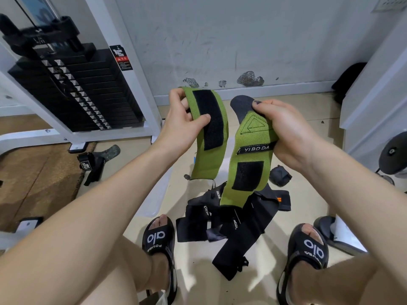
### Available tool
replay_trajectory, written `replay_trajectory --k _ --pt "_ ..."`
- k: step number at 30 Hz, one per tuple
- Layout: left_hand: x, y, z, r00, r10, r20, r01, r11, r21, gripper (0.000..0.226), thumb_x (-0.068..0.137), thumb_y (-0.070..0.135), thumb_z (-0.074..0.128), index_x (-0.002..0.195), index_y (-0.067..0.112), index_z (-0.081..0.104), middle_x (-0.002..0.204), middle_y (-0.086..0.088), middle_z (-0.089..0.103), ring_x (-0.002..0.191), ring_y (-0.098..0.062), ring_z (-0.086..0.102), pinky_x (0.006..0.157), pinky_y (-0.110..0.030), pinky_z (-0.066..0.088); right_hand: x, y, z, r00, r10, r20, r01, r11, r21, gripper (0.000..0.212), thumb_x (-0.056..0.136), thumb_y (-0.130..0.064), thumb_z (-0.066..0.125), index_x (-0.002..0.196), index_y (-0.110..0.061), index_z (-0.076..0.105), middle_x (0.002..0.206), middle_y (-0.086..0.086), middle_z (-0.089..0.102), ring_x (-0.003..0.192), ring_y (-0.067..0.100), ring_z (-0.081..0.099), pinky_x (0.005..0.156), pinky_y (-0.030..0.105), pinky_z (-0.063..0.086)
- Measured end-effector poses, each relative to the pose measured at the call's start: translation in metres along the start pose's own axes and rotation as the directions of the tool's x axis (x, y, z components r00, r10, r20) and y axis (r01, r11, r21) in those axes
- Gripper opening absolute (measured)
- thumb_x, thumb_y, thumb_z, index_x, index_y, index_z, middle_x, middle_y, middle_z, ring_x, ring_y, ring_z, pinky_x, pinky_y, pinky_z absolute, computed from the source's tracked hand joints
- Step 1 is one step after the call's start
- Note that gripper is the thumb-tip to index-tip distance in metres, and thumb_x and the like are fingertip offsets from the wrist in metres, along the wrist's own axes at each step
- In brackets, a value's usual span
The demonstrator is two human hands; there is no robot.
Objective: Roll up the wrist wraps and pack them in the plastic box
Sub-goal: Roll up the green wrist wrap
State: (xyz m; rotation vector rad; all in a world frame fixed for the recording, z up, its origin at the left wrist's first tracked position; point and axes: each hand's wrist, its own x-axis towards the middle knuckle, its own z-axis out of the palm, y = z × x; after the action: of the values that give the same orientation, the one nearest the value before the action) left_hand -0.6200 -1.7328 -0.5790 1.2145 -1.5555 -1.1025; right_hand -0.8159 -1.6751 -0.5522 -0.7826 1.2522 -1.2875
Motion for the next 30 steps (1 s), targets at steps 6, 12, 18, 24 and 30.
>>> replay_trajectory --k 6,12,18,24,30 --pt "-0.005 0.004 0.0 0.989 0.15 -0.012 -0.147 0.979 0.145 0.05 0.09 0.005 0.069 0.109 0.016 0.024 0.097 -0.003 0.053 0.074 -0.038 0.062 0.076 -0.054 0.056 0.0 0.001 -0.003 0.999 0.044 0.024 -0.046 0.997 0.055 0.017 0.103 -0.015 0.055 0.088 -0.012 0.064 0.066 -0.001 0.069 0.06 0.014 0.067 0.056 0.024 0.054" --pt "-0.004 0.0 -0.007 0.973 0.212 0.09 -0.23 0.909 0.348 0.026 0.095 0.011 0.064 0.111 0.029 0.055 0.099 0.014 0.056 0.068 -0.017 0.047 0.065 -0.026 0.041 0.0 0.003 -0.001 0.994 0.088 0.06 -0.095 0.987 0.132 0.022 0.104 -0.016 0.053 0.091 -0.01 0.07 0.073 0.0 0.073 0.065 0.014 0.071 0.063 0.024 0.059" --pt "-0.006 0.006 -0.001 0.989 0.092 0.117 -0.118 0.965 0.235 0.013 0.103 0.027 0.06 0.109 0.027 0.071 0.107 0.019 0.067 0.084 0.0 0.058 0.084 -0.035 0.052 0.002 0.004 0.002 0.994 0.069 0.083 -0.079 0.99 0.117 0.018 0.105 -0.018 0.052 0.097 -0.011 0.068 0.081 0.003 0.071 0.073 0.017 0.07 0.069 0.028 0.06" --pt "-0.005 0.009 0.002 0.985 0.094 0.144 -0.122 0.972 0.203 0.016 0.102 0.038 0.06 0.112 0.03 0.071 0.104 0.027 0.067 0.093 0.001 0.06 0.086 -0.032 0.052 0.005 0.003 0.003 0.996 0.034 0.077 -0.041 0.994 0.098 0.014 0.104 -0.018 0.053 0.112 -0.01 0.062 0.091 0.008 0.065 0.082 0.021 0.064 0.078 0.035 0.055" --pt "-0.001 0.01 -0.003 0.993 0.102 0.054 -0.111 0.973 0.204 0.018 0.097 0.03 0.069 0.114 0.026 0.067 0.067 0.034 0.057 0.051 -0.003 0.041 0.055 -0.024 0.035 0.007 0.001 0.0 0.999 -0.017 0.027 0.015 0.997 0.082 0.01 0.103 -0.016 0.055 0.099 -0.013 0.063 0.074 0.001 0.068 0.067 0.017 0.068 0.062 0.028 0.055"
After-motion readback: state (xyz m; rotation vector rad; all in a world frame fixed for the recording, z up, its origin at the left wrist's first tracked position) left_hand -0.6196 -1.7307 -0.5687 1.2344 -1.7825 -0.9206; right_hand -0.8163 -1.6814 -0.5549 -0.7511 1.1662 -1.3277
